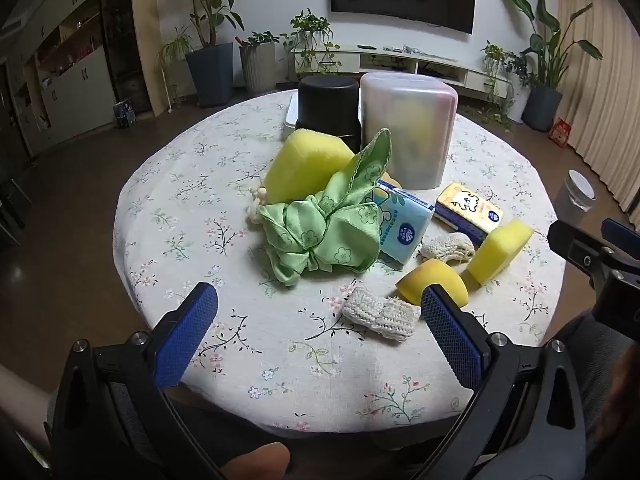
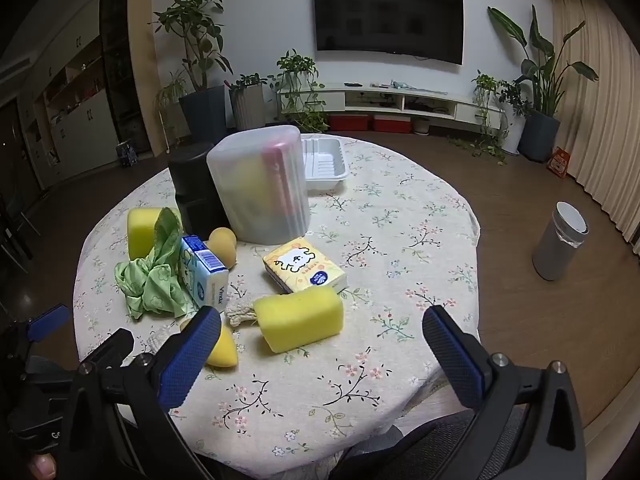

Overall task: Organize soft objects
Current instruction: 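Move both grippers toward the objects on the table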

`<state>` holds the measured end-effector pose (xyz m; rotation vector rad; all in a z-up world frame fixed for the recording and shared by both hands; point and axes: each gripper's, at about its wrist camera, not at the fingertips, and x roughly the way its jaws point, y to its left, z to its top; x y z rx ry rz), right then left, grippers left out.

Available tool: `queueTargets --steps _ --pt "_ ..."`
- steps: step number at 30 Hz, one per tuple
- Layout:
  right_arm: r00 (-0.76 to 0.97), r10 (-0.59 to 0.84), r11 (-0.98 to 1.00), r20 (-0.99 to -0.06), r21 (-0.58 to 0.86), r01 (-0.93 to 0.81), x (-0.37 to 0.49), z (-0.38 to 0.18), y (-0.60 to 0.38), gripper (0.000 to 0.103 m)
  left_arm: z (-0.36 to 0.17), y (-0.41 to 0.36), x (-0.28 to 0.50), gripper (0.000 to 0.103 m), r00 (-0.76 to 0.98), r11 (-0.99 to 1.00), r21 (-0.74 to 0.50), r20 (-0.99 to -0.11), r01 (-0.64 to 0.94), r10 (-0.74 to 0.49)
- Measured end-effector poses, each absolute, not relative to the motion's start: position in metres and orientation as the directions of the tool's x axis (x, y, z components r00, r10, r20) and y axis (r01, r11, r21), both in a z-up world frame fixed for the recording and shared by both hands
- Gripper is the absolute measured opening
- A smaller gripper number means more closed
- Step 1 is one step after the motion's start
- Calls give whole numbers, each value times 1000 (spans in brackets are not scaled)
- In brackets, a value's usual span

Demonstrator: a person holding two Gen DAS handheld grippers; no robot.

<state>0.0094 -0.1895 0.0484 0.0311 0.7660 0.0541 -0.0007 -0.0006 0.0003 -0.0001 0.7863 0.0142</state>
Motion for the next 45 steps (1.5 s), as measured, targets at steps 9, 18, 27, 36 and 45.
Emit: queueTargets --steps 9,18,27,36,45 --pt "724 58 998 -687 47 -36 9 47 -191 103 -4 0 -1 103 697 1000 12 -716 -22 24" --pt "723 63 998 -688 50 -40 9 46 -192 103 -5 2 1 103 688 999 9 -725 -32 29" --pt "723 62 998 -688 50 -39 8 46 -192 103 -7 4 1 103 682 999 7 -730 -43 34" --pt "724 61 998 -688 49 -38 8 44 -191 103 -7 4 1 103 682 999 7 -731 -44 35" --pt "717 50 999 -695 42 -29 11 36 -199 103 -15 3 2 103 673 1000 -7 -739 -29 15"
